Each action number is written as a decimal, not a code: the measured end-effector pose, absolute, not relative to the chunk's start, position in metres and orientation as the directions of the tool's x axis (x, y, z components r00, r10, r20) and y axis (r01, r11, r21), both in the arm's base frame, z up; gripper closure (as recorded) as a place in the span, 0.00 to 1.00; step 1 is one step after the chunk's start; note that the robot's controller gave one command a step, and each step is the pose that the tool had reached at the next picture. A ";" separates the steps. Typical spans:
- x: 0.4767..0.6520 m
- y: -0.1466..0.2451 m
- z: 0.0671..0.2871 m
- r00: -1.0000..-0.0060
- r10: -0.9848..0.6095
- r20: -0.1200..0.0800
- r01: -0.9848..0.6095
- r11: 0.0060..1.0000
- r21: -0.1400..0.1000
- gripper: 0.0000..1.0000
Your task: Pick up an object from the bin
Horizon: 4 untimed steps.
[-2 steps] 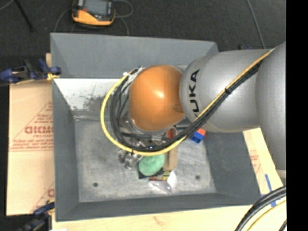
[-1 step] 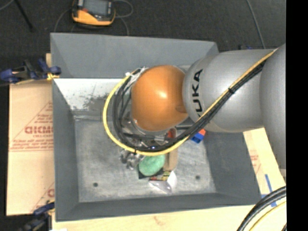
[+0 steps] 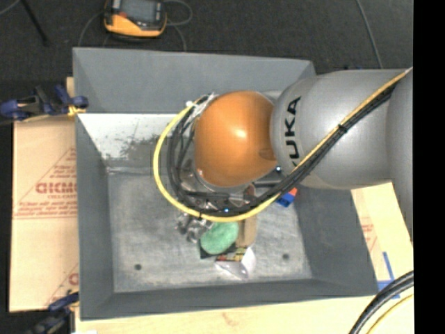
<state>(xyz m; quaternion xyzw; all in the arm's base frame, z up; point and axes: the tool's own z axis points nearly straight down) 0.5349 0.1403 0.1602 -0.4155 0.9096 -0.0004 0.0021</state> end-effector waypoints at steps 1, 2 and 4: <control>0.530 0.132 0.158 -0.645 -0.765 -0.004 -0.765 0.645 -0.001 1.00; 0.511 0.123 0.174 -0.649 -0.761 0.000 -0.761 0.649 0.001 1.00; 0.506 0.064 0.179 -0.667 -0.745 0.000 -0.745 0.667 0.000 0.00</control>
Offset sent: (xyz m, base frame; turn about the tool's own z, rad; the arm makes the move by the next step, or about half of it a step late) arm -0.0301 -0.0204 0.0203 -0.0050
